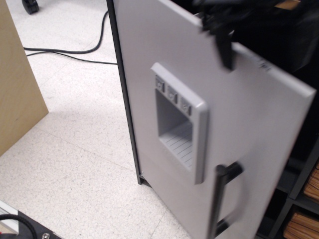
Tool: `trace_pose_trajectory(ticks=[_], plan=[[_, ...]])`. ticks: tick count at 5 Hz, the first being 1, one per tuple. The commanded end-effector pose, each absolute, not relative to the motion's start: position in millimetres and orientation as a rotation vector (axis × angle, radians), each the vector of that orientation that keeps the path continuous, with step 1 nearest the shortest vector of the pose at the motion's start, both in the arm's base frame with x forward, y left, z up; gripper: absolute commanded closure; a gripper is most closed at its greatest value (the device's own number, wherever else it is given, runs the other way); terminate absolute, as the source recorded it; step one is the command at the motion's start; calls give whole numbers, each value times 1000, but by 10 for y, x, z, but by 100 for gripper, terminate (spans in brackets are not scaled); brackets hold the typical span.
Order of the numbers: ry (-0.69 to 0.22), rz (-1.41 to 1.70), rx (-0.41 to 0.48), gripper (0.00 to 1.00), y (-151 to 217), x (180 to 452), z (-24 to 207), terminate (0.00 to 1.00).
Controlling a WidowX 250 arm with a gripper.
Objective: Close fridge
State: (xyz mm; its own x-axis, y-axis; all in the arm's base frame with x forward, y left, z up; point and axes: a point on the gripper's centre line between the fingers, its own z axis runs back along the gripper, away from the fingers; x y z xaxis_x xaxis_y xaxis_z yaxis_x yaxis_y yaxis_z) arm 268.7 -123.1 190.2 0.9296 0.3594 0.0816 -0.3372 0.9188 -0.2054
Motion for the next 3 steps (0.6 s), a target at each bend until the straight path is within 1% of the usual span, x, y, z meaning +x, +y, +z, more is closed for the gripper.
trace_pose_trajectory(ticks=[1,2,3], plan=[[-258,241,-194,0,-1242,2487,2091,0],[-243,187,-92,0,-1230,2475,1657,0],[-227,124,-60,0,-1198,2472,1288,0]])
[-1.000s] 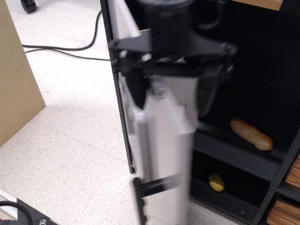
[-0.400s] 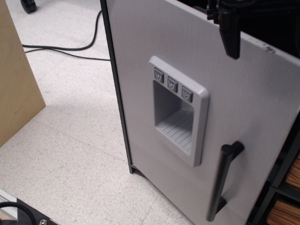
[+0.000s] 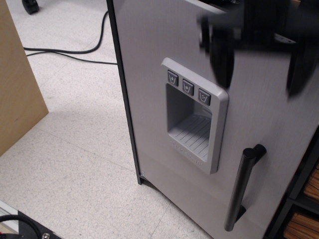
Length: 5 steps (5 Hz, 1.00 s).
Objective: Close fridge
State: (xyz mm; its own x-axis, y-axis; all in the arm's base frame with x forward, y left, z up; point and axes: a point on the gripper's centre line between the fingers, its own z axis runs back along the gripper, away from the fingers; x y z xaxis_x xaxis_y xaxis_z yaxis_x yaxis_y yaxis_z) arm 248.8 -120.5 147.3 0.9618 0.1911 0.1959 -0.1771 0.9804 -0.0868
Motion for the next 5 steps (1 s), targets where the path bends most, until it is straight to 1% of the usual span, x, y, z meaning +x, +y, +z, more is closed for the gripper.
trace_pose_trajectory(ticks=[1,3,4,5], plan=[[-265,71,-58,0,-1204,2534,1070,0],[-309,117,-136,0,-1145,2834,1017,0],[-354,136,-141,0,-1149,2954,1038,0],[-369,140,-164,0,-1184,3079,1040,0]])
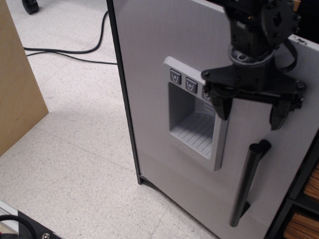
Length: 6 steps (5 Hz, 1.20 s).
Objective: Close fridge
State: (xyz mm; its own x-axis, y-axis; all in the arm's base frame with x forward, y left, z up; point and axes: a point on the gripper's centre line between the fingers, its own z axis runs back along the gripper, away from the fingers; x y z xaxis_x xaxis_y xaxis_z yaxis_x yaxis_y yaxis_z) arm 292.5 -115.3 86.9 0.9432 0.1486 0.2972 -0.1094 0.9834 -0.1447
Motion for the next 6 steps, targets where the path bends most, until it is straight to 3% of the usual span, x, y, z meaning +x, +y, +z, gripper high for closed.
trace_pose_trajectory(ticks=[1,6], plan=[[-439,102,-145,0,-1263,3203,988,0],[-496,134,-102,0,-1349,3587,876,0]])
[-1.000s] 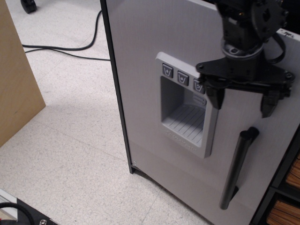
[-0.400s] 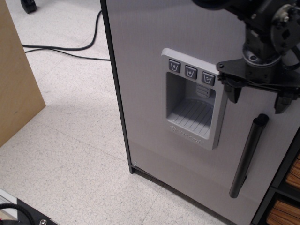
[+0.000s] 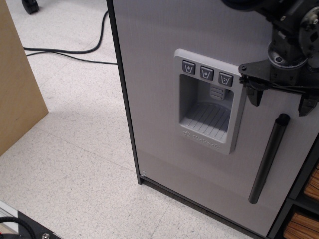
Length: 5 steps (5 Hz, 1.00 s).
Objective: Close fridge
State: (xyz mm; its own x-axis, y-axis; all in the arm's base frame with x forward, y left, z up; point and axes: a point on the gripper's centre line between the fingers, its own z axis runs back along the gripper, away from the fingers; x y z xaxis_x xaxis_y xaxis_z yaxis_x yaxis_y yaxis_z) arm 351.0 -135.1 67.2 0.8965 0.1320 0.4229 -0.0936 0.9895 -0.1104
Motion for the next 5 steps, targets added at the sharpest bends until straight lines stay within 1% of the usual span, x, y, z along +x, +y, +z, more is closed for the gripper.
trace_pose_trajectory(ticks=[1,2,3,4,5], plan=[[-504,143,-96,0,-1352,3591,861,0],[-477,148,-94,0,-1301,3436,902,0],[-438,114,-82,0,-1264,3074,1010,0],[-332,160,-50,0,-1199,2901,1015,0],[-332,160,-50,0,-1199,2901,1015,0]])
